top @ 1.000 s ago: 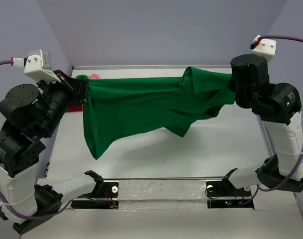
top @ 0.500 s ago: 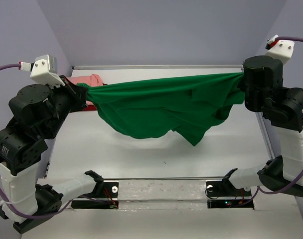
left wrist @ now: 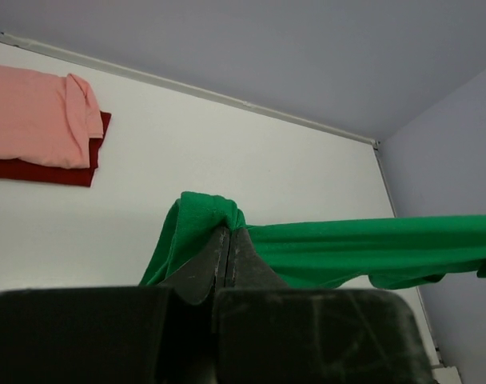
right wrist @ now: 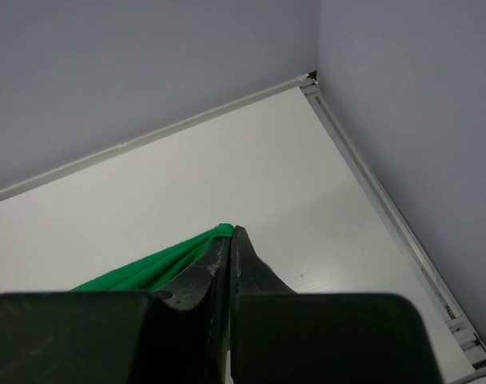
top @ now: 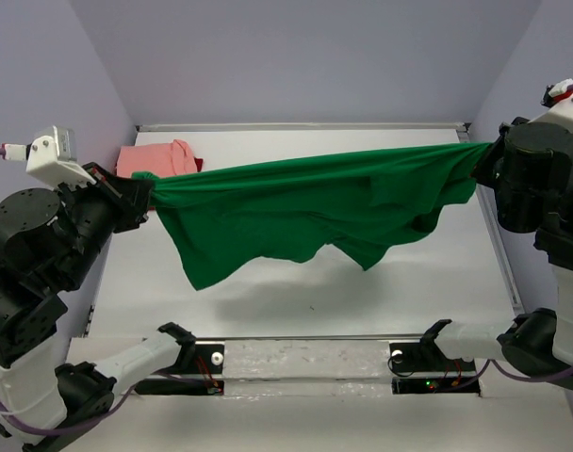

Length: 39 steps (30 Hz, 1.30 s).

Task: Fold and stack the t-shirts
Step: Flatten the tshirt out

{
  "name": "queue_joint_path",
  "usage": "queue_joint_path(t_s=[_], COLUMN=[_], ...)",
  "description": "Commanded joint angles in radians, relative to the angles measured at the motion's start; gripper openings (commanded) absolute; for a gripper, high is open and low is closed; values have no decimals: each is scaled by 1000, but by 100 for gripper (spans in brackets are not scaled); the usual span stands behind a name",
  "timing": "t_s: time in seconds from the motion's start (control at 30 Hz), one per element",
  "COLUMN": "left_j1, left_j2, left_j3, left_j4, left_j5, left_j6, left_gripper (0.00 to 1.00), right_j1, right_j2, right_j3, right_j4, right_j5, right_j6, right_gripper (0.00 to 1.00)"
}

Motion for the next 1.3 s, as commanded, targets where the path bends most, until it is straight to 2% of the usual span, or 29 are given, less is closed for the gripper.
queue_joint_path(t_s=[0.0,0.5,0.8,1.07,1.27], left_j1=[71,113,114,162,188], left_j2=[-48,-1,-26,-125,-125], left_j3=[35,17,-11,91,-10], left_j4=[-7,52,208,60,77], left_j5=[-57,5,211,179,171], left_j6=[8,33,-16,10,10], left_gripper=[0,0,0,0,0], right_j1=[-17,-17,-17,-17,-17], right_j2=[-40,-50,-43,-194,-178], right_j3=[39,65,109,91,-23], right_j4=[-132,-124,-74,-117,-114], right_j5=[114,72,-68,-102,-142], right_j6=[-42,-55,-92,-71,-62], right_gripper=[0,0,0,0,0])
